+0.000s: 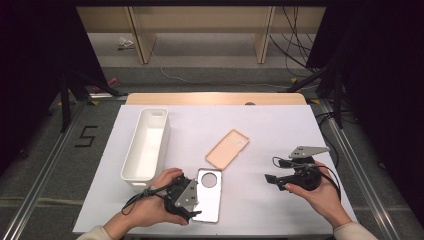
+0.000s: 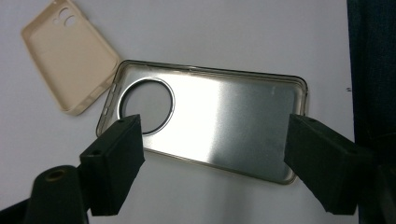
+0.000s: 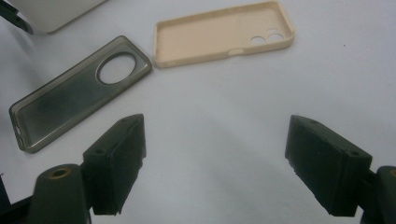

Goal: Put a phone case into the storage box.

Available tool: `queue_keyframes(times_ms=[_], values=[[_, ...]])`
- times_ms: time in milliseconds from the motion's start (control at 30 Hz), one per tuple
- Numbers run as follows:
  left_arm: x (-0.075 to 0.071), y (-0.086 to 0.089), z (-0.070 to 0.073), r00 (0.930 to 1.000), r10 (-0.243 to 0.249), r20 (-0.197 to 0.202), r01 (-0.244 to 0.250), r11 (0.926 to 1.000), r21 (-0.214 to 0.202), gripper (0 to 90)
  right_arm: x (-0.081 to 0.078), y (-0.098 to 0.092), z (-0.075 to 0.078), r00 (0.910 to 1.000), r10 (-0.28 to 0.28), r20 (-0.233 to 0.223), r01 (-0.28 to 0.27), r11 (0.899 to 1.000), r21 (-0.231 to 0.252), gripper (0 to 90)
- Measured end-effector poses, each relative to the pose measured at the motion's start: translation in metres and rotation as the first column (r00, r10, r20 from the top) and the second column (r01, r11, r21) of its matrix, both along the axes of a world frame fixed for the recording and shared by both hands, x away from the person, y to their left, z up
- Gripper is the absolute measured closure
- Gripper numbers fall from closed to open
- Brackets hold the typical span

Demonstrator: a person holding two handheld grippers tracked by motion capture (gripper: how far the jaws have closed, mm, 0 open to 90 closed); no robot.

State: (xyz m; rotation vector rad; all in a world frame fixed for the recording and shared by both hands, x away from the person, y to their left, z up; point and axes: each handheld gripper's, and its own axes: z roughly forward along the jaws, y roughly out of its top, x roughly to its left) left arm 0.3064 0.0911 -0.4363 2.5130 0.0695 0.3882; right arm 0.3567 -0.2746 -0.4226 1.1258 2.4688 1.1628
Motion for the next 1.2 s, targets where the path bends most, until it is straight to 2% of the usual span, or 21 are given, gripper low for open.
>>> queue_keyframes(times_ms=[167, 333, 467, 567, 600, 633, 667, 800, 833, 967, 1200], values=[[0.000, -0.011, -0.001, 0.9990, -0.044, 0.008, 0.044, 0.9978, 0.050, 21.2, 0.000, 0.002, -0.001, 1.0000, 0.008, -0.001, -0.008, 1.000, -0.007, 20.9], [-0.001, -0.021, -0.002, 0.9965, -0.083, 0.012, 0.082, 0.9923, 0.093, 23.1, 0.001, 0.003, -0.002, 1.0000, 0.008, -0.005, -0.008, 1.000, -0.007, 20.9], [-0.004, -0.028, -0.005, 0.9924, -0.123, -0.002, 0.122, 0.9829, 0.138, 23.7, 0.001, 0.003, -0.002, 0.9999, 0.011, -0.005, -0.011, 1.000, -0.006, 20.8], [-0.007, -0.031, -0.007, 0.9896, -0.143, -0.011, 0.143, 0.9770, 0.158, 23.7, 0.001, 0.003, -0.002, 0.9999, 0.011, -0.004, -0.011, 1.000, -0.004, 20.7], [-0.008, -0.032, -0.009, 0.9895, -0.144, -0.014, 0.144, 0.9772, 0.156, 23.6, 0.001, 0.003, -0.002, 0.9999, 0.008, -0.006, -0.008, 1.000, -0.004, 20.7], [-0.008, -0.033, -0.009, 0.9880, -0.154, -0.015, 0.154, 0.9729, 0.172, 23.6, 0.001, 0.003, -0.002, 1.0000, 0.008, -0.005, -0.008, 1.000, -0.003, 20.7], [-0.009, -0.034, -0.011, 0.9882, -0.152, -0.016, 0.153, 0.9732, 0.172, 23.7, 0.001, 0.003, -0.002, 0.9999, 0.009, -0.006, -0.009, 1.000, -0.003, 20.6], [-0.010, -0.037, -0.014, 0.9864, -0.164, -0.016, 0.163, 0.9653, 0.204, 24.0, 0.002, 0.003, -0.002, 0.9999, 0.012, -0.005, -0.012, 1.000, -0.002, 20.5], [-0.010, -0.037, -0.015, 0.9845, -0.175, -0.011, 0.173, 0.9592, 0.224, 23.9, 0.002, 0.004, -0.002, 0.9999, 0.011, -0.008, -0.011, 1.000, -0.003, 20.6], [-0.012, -0.039, -0.018, 0.9846, -0.174, -0.012, 0.172, 0.9573, 0.232, 24.1, 0.002, 0.004, -0.002, 0.9999, 0.013, -0.008, -0.013, 1.000, -0.001, 20.5], [-0.013, -0.041, -0.021, 0.9837, -0.179, -0.018, 0.177, 0.9478, 0.265, 25.7, 0.002, 0.004, -0.002, 0.9998, 0.016, -0.008, -0.016, 1.000, 0.000, 20.3]])
